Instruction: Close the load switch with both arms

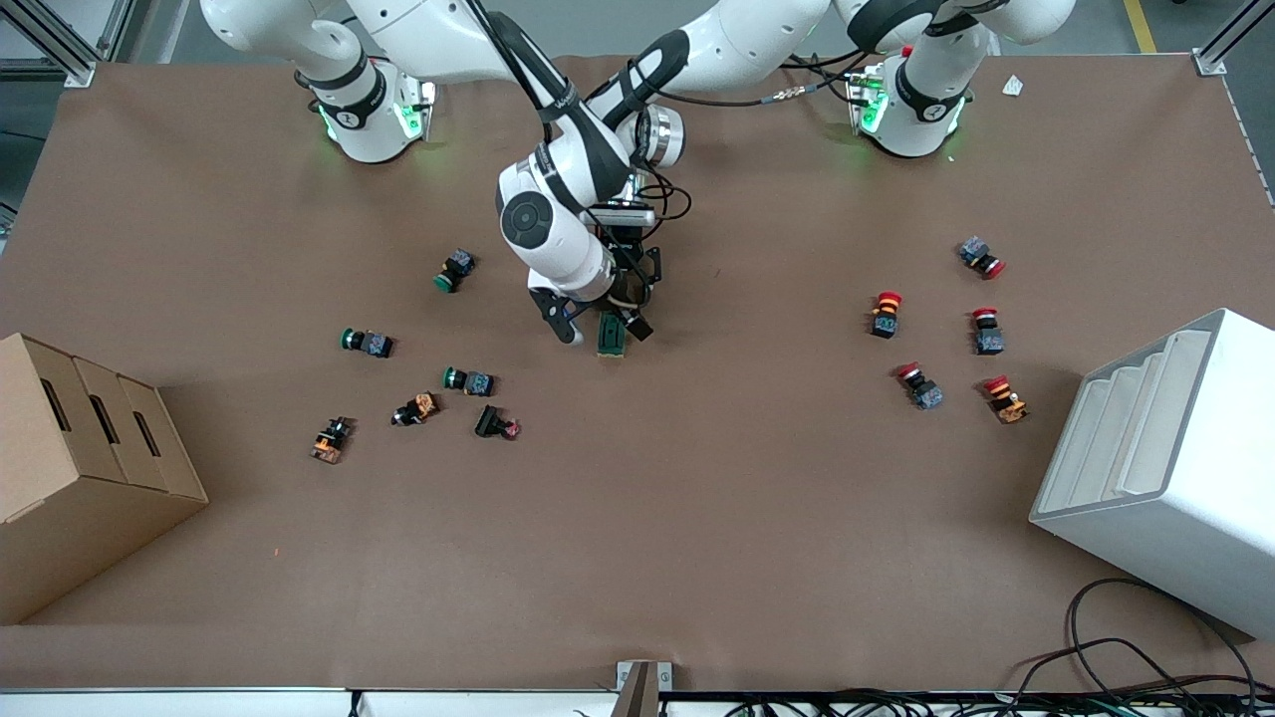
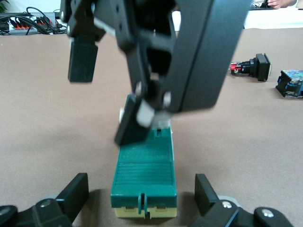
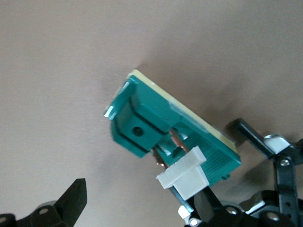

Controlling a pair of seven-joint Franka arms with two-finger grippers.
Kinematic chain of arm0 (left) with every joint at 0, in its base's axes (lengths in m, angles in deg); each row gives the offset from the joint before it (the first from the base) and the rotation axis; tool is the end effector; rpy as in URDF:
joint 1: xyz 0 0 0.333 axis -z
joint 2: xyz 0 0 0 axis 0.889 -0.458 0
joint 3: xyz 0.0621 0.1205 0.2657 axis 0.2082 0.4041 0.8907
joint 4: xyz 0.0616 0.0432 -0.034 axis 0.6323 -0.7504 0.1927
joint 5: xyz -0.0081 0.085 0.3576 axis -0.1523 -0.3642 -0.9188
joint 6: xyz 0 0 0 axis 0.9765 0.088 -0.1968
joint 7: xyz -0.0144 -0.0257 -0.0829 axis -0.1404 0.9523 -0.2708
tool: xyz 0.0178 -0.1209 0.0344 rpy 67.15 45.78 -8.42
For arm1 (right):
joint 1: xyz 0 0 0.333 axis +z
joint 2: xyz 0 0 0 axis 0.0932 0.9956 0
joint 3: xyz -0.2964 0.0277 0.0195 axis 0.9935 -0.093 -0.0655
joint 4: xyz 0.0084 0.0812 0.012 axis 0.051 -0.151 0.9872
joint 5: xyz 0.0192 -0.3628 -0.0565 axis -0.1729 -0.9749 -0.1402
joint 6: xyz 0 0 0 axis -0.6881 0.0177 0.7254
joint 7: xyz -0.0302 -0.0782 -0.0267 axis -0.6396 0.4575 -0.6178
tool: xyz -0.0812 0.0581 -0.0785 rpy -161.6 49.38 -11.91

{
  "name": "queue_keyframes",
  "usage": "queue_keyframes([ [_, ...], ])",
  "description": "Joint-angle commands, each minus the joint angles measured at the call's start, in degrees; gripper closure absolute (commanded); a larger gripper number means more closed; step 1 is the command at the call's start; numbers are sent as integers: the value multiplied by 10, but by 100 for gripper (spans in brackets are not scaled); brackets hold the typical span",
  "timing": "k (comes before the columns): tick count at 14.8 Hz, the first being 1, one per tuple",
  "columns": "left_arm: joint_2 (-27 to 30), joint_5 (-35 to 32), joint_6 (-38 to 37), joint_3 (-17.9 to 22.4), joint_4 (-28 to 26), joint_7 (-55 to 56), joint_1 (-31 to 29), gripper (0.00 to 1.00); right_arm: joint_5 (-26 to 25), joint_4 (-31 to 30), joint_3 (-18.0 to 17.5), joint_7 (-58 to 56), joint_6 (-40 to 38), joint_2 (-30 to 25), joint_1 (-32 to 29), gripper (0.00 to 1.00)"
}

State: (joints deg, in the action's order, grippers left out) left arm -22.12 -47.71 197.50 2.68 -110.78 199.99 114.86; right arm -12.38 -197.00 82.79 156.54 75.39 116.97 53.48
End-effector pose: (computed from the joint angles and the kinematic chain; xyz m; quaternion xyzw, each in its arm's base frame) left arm 0.2346 -0.5390 0.0753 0.8540 -0.0330 0.5189 0.0205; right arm 0.4254 0.4434 0.2035 -0.8674 0.4644 0.1024 0.1463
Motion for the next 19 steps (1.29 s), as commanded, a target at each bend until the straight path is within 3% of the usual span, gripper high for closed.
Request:
queue_keyframes([
  [1,-8,-7,-5,2,7,12,4,1,-2,28,6,-11,3,13,-18,0],
  [19,-8,-7,-5,3,7,11,-1,1,-26,78,20,-14,-43,36,-44,0],
])
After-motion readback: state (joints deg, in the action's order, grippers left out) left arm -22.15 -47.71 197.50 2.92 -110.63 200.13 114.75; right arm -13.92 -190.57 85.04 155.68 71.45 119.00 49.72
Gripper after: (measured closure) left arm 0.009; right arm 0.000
